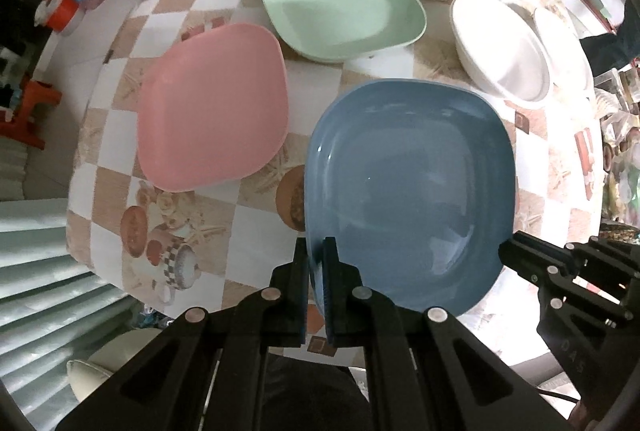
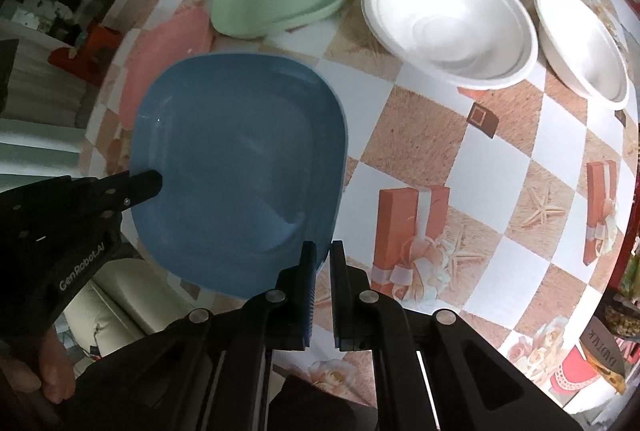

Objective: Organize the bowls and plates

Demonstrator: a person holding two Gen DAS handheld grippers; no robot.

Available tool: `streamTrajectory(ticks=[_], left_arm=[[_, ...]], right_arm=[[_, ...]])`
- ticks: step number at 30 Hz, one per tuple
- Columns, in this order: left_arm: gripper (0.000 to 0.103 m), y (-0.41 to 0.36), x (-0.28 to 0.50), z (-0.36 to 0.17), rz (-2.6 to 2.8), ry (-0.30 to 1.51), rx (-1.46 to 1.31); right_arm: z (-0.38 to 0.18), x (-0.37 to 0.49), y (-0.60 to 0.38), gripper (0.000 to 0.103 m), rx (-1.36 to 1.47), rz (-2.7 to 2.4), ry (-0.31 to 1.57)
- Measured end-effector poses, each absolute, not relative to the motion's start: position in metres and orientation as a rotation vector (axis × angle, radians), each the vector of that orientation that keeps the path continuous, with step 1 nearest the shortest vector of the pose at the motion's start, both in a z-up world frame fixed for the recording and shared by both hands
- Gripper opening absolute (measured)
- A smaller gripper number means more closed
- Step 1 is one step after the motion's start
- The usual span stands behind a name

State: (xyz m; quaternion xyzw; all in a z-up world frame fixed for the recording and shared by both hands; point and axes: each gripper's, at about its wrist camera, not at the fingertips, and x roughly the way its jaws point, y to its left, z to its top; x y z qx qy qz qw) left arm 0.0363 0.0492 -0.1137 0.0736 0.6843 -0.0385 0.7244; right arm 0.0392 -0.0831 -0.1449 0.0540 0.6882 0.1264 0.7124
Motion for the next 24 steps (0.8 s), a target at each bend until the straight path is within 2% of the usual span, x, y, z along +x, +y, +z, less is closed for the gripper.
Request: streamTrajectory(ticks=[9, 10, 13, 18, 24], left_arm=[[0.006, 0.082, 0.034, -0.095, 0.002, 1.474, 0.124], [0.004, 0.088, 0.037, -0.092, 0.007, 1.468, 0.121], [0.005, 0.085, 0.048, -0.09, -0.019, 1.447, 0.175], [0.003, 0.097, 0.073, -0.096, -0.102, 1.467, 0.208], [0.002, 0.121, 0.096, -0.121, -0.194, 1.531, 0.165]], right_arm=[[-0.127, 0.043, -0.077, 0.008, 0.112, 0.348, 1.475], [-0.126, 0.045, -0.072, 0.008, 0.11, 0.357, 1.472], [-0.122, 0.054, -0.048, 0.004, 0.096, 0.393, 1.458], [-0.115, 0.076, -0.001, 0.004, 0.0, 0.426, 1.431], [-0.128, 0.098, -0.024, 0.004, 0.229, 0.267, 1.501]])
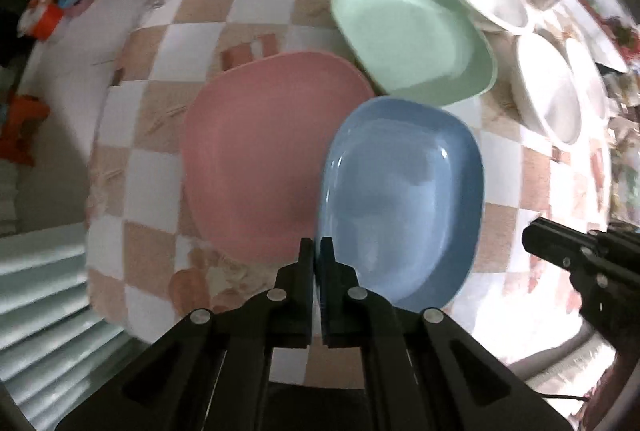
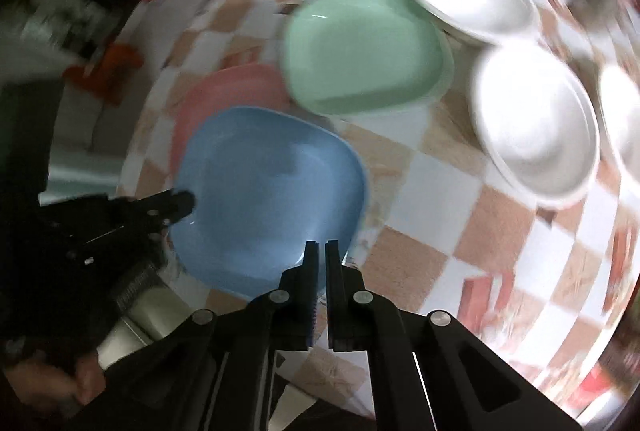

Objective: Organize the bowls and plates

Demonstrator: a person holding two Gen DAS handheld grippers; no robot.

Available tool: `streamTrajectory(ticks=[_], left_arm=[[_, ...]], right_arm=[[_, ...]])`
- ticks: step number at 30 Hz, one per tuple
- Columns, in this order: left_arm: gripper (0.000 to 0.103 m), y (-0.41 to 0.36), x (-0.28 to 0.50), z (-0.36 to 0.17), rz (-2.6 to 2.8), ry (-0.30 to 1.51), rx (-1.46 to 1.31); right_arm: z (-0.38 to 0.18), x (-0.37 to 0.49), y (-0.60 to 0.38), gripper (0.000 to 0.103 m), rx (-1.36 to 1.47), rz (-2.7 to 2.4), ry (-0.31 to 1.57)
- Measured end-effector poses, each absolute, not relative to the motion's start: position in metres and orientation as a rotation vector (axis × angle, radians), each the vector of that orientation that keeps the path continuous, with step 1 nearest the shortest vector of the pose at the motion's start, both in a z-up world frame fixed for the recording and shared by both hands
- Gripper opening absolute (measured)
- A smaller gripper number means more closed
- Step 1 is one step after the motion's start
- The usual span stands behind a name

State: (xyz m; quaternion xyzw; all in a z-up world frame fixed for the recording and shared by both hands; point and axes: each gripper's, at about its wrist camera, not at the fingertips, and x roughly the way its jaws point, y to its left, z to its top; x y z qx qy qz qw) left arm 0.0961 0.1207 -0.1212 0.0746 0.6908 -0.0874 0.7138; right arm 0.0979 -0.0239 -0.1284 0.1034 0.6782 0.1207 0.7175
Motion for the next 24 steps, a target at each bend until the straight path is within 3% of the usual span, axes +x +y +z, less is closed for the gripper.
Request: streamTrajectory(ticks=[5, 7, 8, 9, 13, 14, 15, 17, 24], left_arm=[[0.003, 0.123, 0.098, -0.135, -0.249, 1.549, 0.201], [0.003, 0.122, 0.098, -0.135, -0.271, 1.542, 0.218], [0.003, 0.121, 0.098, -0.135, -0.277, 1.538, 0.227], [0.003, 0.12, 0.099, -0.134, -0.283, 1.531, 0.234], [0.003, 0.125, 0.105, -0.136, -0.264, 1.542, 0.205], [0.003, 0.127, 0.107, -0.136, -0.256, 1.542, 0.202], [0.003, 0.13, 0.108, -0.137, -0.243, 1.543, 0.199], [0.002, 0.135, 0.111, -0.138, -0.226, 1.551, 0.191], [0.002, 0.14, 0.111, -0.137, -0.211, 1.562, 0.157]], right_arm=[[-0.144, 0.088, -0.053, 0.005, 0.4, 0.154, 1.532], [-0.16, 0.089, -0.056, 0.033, 0.5, 0.131, 1.57], [-0.164, 0.089, -0.061, 0.065, 0.534, 0.117, 1.576], [-0.167, 0.089, -0.061, 0.074, 0.559, 0.102, 1.568], [-0.175, 0.092, -0.052, 0.074, 0.592, 0.089, 1.538], [-0.176, 0.094, -0.048, 0.071, 0.579, 0.096, 1.541], [-0.18, 0.096, -0.042, 0.062, 0.563, 0.118, 1.554], [-0.186, 0.099, -0.035, 0.056, 0.516, 0.139, 1.586], [-0.177, 0.093, -0.052, 0.058, 0.512, 0.089, 1.519]])
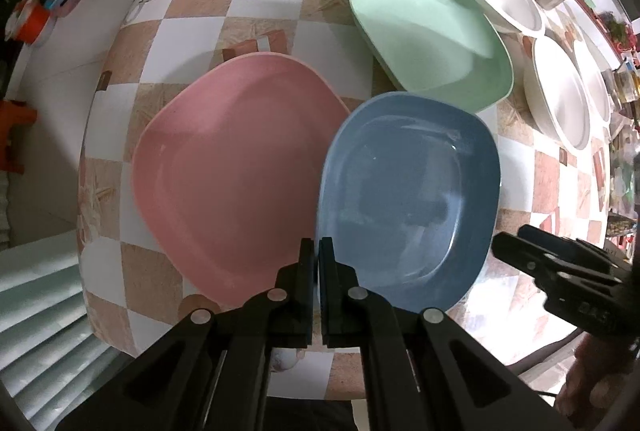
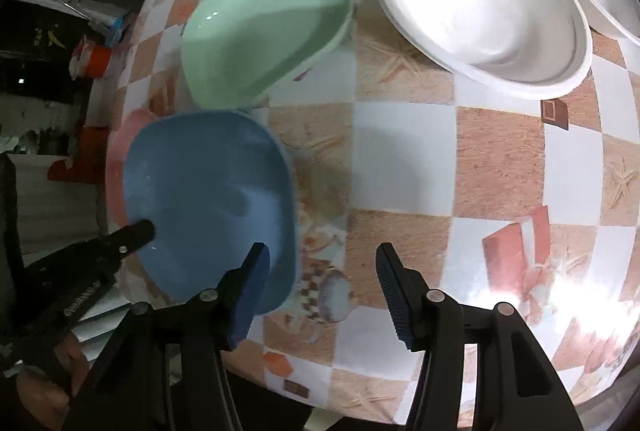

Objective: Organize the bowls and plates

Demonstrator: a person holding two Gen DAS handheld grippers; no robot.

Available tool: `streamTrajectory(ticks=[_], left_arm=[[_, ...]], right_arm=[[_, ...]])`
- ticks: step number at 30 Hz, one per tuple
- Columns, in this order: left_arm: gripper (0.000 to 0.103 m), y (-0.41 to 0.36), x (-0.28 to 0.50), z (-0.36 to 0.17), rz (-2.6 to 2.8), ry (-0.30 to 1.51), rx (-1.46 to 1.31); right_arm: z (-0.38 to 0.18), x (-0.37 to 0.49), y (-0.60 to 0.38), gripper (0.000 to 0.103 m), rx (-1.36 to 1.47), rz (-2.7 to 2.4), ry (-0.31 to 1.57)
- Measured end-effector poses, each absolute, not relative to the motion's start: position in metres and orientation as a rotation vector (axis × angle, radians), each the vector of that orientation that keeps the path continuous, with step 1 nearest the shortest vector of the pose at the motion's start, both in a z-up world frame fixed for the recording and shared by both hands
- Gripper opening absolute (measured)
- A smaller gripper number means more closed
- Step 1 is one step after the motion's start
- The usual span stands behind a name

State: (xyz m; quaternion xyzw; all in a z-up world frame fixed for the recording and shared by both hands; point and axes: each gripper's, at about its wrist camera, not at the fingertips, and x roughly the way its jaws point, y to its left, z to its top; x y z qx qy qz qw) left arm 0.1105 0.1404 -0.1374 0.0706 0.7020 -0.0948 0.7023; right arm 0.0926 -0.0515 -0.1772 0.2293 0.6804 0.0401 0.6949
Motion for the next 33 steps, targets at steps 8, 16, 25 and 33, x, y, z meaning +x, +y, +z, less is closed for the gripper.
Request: streamTrajectory(ticks=[8, 16, 25, 33], left_arm=[[0.002, 0.149, 0.114, -0.135, -0.205, 1.583, 0.149], [0.002, 0.165, 0.111, -0.129, -0.184, 1.598, 0.096], [0.004, 0.218, 0.106, -0.102, -0.105, 1.554, -0.089], [0.006, 0.245, 0.127, -0.111, -0.028, 1.552, -0.138]], right_arm=[[-0.195, 0.11, -0.04, 0.058, 0.499, 0.192, 1.515], [-0.192, 0.118, -0.016, 0.022, 0.405, 0.331, 1.494], [-0.141, 0.136, 0.009, 0.012, 0.282, 0.372, 1.431], [-0.125, 0.184, 0.067, 0.012, 0.076, 0.43, 1.435]])
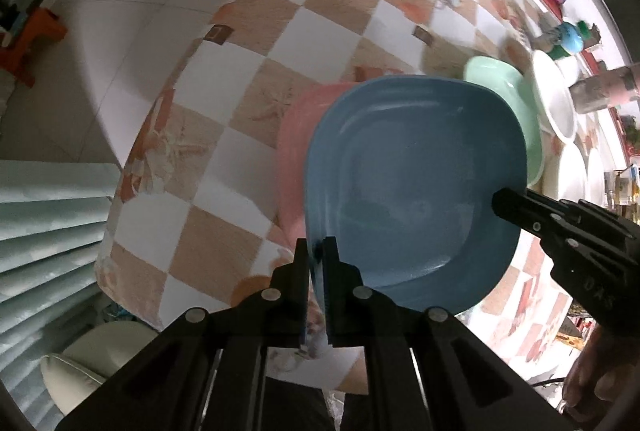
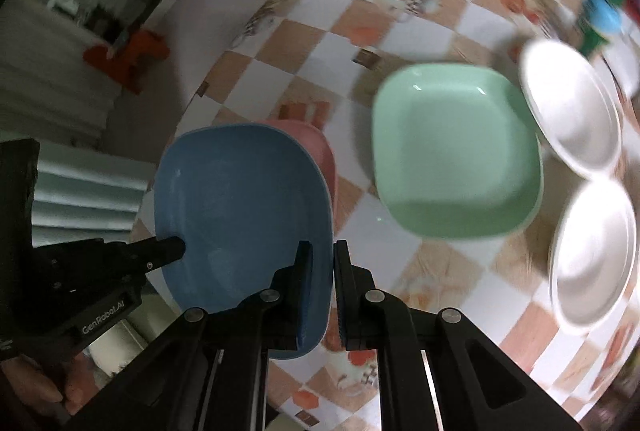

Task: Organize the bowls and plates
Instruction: 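Lower the blue plate onto the pink plate and open the left tool, then withdraw the left tool from the stacked plates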

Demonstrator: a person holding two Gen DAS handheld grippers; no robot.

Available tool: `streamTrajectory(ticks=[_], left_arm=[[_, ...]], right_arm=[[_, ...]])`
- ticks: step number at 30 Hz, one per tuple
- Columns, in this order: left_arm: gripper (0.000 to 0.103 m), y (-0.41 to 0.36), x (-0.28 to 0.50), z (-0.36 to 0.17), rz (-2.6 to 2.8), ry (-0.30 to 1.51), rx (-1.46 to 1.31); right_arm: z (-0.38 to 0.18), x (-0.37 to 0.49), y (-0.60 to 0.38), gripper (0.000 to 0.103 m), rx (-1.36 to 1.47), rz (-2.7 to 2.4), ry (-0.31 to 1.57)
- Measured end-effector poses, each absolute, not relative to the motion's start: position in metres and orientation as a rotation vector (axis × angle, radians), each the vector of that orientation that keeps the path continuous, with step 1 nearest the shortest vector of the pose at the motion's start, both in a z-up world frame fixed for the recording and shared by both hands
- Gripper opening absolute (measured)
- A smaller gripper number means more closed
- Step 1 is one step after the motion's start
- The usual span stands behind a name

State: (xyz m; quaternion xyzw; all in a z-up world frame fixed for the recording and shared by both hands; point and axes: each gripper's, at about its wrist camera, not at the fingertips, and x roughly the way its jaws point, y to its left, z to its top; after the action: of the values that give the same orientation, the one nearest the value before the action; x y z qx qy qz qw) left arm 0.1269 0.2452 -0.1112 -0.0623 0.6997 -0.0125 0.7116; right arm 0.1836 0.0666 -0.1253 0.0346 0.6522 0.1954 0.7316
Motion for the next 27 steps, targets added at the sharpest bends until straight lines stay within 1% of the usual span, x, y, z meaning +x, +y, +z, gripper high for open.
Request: streamTrajectory(ticks=[4, 6, 7, 8, 9, 10, 11, 12, 13, 14, 15, 19, 27], left_arm=[[0.008, 0.247, 0.137, -0.122, -0.036, 1.568, -0.099], [0.014, 0.248, 0.139, -0.126, -0.033, 1.572, -0.083], [0.024, 0.249, 0.141, -0.126, -0.022, 1.564, -0.067], [0.044, 0.25, 0.141, -0.126, -0.008, 1.558, -0.053], [0.055, 0.253, 0.142, -0.124, 0.014, 1.545, -0.041], [0.071, 0.255, 0.143, -0.123, 0.021, 1.538, -0.038], [0.072, 0.256, 0.142, -0.121, 0.029, 1.526, -0.033], [0.072, 0.258, 0.142, -0.117, 0.025, 1.517, -0.029], [0.072, 0.258, 0.141, -0.114, 0.007, 1.513, -0.03], [0.072, 0.259, 0.14, -0.11, -0.017, 1.509, -0.033], [0.072, 0.257, 0.139, -0.105, -0.05, 1.5, -0.035], [0.072, 0.239, 0.139, -0.087, -0.135, 1.475, -0.023], [0.072, 0.173, 0.145, -0.059, -0.291, 1.421, 0.125]], right_arm=[[-0.144, 0.197, 0.083, 0.013, 0.025, 0.41, 1.48], [-0.149, 0.198, 0.086, 0.013, 0.027, 0.392, 1.495], [-0.151, 0.199, 0.086, 0.013, 0.033, 0.373, 1.503], [-0.153, 0.2, 0.086, 0.013, 0.039, 0.358, 1.51], [-0.155, 0.2, 0.085, 0.013, 0.048, 0.338, 1.516], [-0.155, 0.201, 0.085, 0.013, 0.047, 0.323, 1.517], [-0.154, 0.199, 0.083, 0.013, 0.048, 0.297, 1.515], [-0.154, 0.2, 0.081, 0.018, 0.054, 0.28, 1.516], [-0.153, 0.199, 0.078, 0.026, 0.066, 0.265, 1.52], [-0.151, 0.197, 0.075, 0.05, 0.068, 0.254, 1.515], [-0.147, 0.194, 0.072, 0.068, 0.068, 0.242, 1.5], [-0.117, 0.176, 0.059, 0.068, 0.104, 0.187, 1.44], [-0.067, 0.151, 0.022, 0.068, 0.187, -0.025, 1.385]])
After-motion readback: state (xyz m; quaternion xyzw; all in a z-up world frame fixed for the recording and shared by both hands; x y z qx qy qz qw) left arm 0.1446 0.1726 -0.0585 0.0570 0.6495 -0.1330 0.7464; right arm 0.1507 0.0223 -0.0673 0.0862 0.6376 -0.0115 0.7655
